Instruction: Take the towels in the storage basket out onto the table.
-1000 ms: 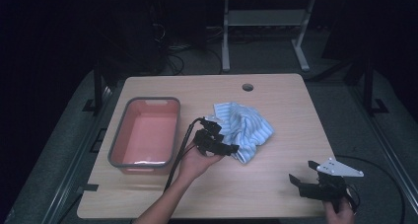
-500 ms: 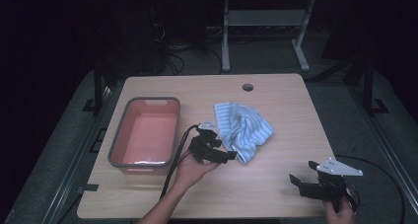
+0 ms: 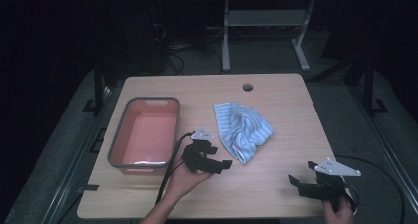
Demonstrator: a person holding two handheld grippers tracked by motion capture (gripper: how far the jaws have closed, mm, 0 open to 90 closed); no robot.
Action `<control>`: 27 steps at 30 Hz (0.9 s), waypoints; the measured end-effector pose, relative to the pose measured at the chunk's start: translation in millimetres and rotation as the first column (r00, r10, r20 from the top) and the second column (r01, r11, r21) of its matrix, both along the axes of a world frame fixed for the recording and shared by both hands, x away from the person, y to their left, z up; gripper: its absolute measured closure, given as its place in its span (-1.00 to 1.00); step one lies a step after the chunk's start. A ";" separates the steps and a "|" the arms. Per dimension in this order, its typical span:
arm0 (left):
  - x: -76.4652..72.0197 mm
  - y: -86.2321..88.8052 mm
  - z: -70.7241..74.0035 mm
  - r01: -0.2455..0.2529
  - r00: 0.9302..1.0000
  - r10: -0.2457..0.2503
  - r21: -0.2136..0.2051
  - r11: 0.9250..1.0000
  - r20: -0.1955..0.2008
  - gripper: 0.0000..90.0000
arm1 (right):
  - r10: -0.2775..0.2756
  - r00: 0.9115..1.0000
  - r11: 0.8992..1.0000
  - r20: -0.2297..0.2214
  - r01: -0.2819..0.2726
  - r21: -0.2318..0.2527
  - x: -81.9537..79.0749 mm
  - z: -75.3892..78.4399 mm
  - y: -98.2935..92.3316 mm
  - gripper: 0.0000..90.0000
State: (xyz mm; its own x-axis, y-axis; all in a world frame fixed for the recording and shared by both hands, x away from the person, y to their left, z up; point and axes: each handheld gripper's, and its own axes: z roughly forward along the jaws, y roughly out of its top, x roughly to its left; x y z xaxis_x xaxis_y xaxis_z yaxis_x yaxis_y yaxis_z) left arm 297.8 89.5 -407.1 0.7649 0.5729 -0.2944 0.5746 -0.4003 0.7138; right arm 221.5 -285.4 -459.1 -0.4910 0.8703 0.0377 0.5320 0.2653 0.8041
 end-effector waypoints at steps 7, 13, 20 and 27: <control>-9.8 5.1 -6.4 -0.001 1.000 0.001 0.010 1.000 0.000 -0.45 | 0.000 1.000 1.000 -0.003 0.000 -0.004 -0.5 -0.2 0.1 -0.69; -16.8 6.3 -10.2 0.012 1.000 -0.012 0.014 1.000 0.015 -0.44 | -0.004 1.000 1.000 -0.003 0.004 -0.005 -0.7 -0.3 -0.3 -0.69; -25.2 12.5 -16.2 0.014 1.000 -0.014 0.008 1.000 0.024 -0.44 | 0.002 1.000 1.000 0.001 -0.002 -0.012 -2.5 0.7 1.6 -0.69; -37.6 22.9 -24.1 -0.002 1.000 0.002 -0.004 1.000 0.023 -0.44 | 0.000 1.000 1.000 0.001 0.000 -0.010 -3.1 0.8 3.0 -0.69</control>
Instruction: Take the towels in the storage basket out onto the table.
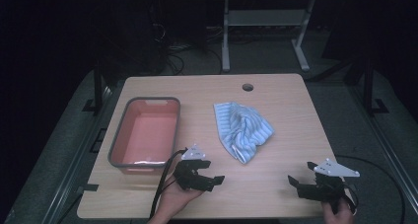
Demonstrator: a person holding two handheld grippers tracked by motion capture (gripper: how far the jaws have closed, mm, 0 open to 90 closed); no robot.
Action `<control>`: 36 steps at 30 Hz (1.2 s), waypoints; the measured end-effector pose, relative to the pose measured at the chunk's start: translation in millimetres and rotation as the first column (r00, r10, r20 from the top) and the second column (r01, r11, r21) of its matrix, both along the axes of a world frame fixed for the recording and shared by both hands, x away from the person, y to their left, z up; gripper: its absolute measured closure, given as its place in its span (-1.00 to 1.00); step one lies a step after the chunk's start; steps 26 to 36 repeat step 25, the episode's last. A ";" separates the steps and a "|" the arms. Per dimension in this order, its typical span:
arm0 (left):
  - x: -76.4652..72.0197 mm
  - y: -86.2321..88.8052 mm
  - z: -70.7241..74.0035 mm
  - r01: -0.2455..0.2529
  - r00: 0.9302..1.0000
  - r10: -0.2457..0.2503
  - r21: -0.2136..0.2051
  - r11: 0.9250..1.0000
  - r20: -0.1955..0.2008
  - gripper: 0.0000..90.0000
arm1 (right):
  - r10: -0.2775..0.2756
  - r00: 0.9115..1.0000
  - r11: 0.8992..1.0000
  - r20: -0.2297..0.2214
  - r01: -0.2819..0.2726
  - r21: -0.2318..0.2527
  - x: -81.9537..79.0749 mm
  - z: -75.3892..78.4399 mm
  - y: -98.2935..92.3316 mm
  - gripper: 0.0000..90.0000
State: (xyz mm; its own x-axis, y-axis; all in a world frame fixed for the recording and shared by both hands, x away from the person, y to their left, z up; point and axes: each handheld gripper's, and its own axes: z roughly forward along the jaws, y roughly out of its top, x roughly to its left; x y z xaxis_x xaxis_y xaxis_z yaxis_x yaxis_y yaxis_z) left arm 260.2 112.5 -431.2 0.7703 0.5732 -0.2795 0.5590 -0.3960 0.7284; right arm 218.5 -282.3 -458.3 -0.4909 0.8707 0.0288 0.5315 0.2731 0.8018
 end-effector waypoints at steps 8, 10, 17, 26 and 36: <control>-11.2 8.2 -6.0 -0.013 1.000 0.013 0.007 1.000 -0.004 -0.42 | 0.001 1.000 1.000 -0.001 -0.001 -0.003 -0.1 -0.6 1.8 -0.69; -13.4 9.3 -5.9 -0.019 1.000 0.019 0.006 1.000 0.001 -0.43 | 0.001 1.000 1.000 -0.001 -0.001 -0.003 -0.6 -0.5 2.2 -0.69; -24.4 11.1 -7.1 -0.029 0.999 0.029 0.005 1.000 0.019 -0.43 | 0.002 1.000 1.000 0.004 -0.002 0.004 -4.9 -0.1 2.7 -0.69; -23.9 11.9 -11.6 -0.045 0.999 0.044 0.008 0.999 0.018 -0.44 | 0.006 1.000 1.000 -0.005 -0.006 0.013 -9.0 -3.2 2.1 -0.69; -23.9 11.9 -11.6 -0.045 0.999 0.044 0.008 0.999 0.018 -0.44 | 0.006 1.000 1.000 -0.005 -0.006 0.013 -9.0 -3.2 2.1 -0.69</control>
